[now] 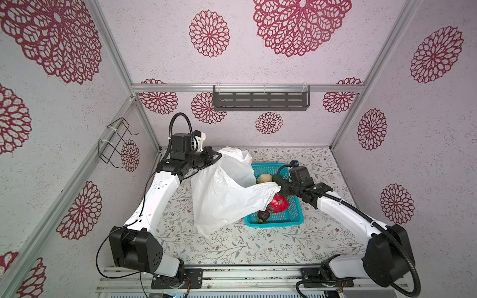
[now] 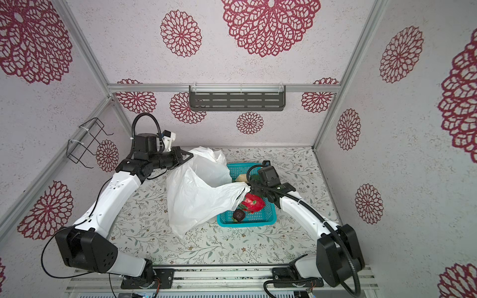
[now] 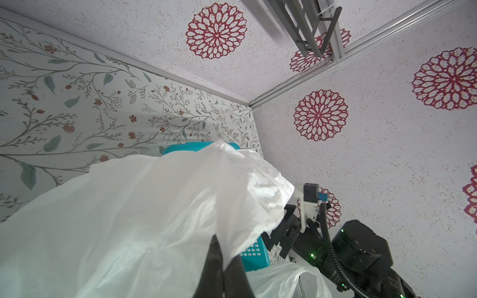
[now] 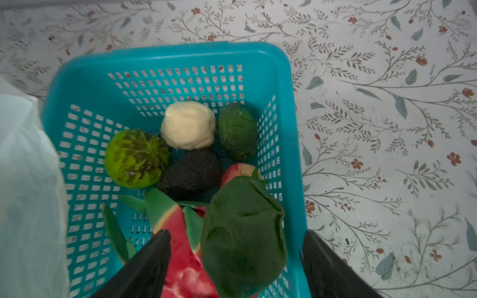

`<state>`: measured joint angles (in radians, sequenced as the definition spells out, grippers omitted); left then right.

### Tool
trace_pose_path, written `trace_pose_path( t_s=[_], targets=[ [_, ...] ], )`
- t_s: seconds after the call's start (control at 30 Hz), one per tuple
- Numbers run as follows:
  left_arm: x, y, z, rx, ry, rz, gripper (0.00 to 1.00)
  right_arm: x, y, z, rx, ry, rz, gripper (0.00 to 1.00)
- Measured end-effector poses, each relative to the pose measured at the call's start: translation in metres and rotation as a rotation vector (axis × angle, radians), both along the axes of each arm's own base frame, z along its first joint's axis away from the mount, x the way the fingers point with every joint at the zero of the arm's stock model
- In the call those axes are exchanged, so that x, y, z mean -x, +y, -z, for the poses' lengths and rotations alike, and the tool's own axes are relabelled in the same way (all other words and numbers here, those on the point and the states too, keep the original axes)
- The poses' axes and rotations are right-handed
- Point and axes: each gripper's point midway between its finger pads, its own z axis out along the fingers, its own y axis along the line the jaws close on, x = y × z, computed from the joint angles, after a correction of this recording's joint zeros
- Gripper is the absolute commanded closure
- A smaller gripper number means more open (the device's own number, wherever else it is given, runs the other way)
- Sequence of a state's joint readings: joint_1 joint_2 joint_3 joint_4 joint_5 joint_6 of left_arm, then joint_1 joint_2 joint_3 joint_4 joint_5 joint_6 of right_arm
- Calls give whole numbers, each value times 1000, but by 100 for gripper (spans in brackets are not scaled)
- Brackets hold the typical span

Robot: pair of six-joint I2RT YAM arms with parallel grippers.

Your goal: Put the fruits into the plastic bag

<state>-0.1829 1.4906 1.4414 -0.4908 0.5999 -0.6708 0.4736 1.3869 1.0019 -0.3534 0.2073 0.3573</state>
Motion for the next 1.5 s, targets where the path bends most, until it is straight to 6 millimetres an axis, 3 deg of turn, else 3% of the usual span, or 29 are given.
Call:
trace_pose_path(
  t_s=[0.27,0.33,0.47,0.53,0.7,0.8,0.97,1.1,1.2,1.33,1.5],
  targets=[
    [1,-3,0,-2,0,5,100,-11,3,22,39,54,5,22],
    [0,-3,0,-1,-1,5,100,-14,5,24,47,58,1,30],
    [0,-3,0,-2,-1,4,100,-14,4,29,64,67,-2,59],
    [0,-3,0,-2,-1,6,100,-14,3,29,61,69,0,69],
    [0,-4,0,-2,0,7,100,-11,5,17,39,43,-17,74],
    [-1,-5,3,-3,6,9,100,-7,13,-14,-35,-28,-56,74],
    [-1,-9,5,-5,11,18,100,4,44,-88,-238,-209,-219,73],
    [1,-14,6,-6,13,31,100,19,76,-121,-371,-284,-386,70],
    [3,-19,7,-10,11,43,100,33,106,-124,-443,-264,-520,69],
    [5,-26,10,-12,17,60,100,54,156,-108,-494,-172,-709,69],
    [4,-37,14,-8,18,80,100,60,216,-93,-524,-88,-867,68]
  ],
)
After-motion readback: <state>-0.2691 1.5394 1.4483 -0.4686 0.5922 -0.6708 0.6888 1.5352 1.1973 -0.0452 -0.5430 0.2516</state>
